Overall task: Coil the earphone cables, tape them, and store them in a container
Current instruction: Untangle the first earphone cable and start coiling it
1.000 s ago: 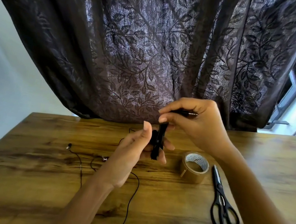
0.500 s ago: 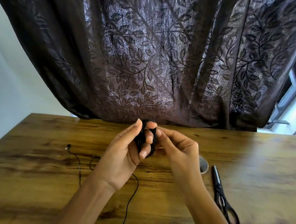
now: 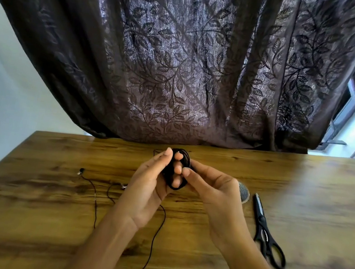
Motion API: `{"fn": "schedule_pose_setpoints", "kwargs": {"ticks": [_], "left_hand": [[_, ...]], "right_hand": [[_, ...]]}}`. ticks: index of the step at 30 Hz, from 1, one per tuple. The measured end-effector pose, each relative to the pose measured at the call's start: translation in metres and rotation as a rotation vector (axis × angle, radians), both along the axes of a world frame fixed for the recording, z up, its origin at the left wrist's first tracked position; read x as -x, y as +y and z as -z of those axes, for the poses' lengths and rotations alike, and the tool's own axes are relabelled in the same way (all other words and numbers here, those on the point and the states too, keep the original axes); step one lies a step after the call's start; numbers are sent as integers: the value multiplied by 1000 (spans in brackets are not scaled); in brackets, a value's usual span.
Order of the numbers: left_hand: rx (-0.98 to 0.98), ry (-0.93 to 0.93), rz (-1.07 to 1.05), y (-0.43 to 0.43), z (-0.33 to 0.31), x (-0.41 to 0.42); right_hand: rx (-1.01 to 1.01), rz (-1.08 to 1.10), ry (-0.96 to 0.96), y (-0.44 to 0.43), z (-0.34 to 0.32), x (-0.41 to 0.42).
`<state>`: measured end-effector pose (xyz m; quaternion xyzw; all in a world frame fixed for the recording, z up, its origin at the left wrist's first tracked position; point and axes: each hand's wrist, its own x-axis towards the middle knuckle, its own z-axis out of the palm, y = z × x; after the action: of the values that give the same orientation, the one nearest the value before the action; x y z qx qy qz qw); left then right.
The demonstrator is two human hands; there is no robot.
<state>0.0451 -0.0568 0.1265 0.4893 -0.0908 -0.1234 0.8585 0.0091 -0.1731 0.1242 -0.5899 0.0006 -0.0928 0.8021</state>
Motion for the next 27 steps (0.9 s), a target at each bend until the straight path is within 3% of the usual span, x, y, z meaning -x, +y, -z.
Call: {"fn": "schedule_pose_setpoints", "kwargs": {"ticks": [12, 20, 27], "left_hand": [[-244, 241, -9, -4, 32, 1], [-728, 228, -44, -20, 106, 8], [-1093, 98, -79, -33, 155, 15]], "right_hand": [[-233, 6, 204, -20, 41, -5], [-94, 103, 433, -31, 109, 7], [270, 240, 604, -38, 166, 7]]}}
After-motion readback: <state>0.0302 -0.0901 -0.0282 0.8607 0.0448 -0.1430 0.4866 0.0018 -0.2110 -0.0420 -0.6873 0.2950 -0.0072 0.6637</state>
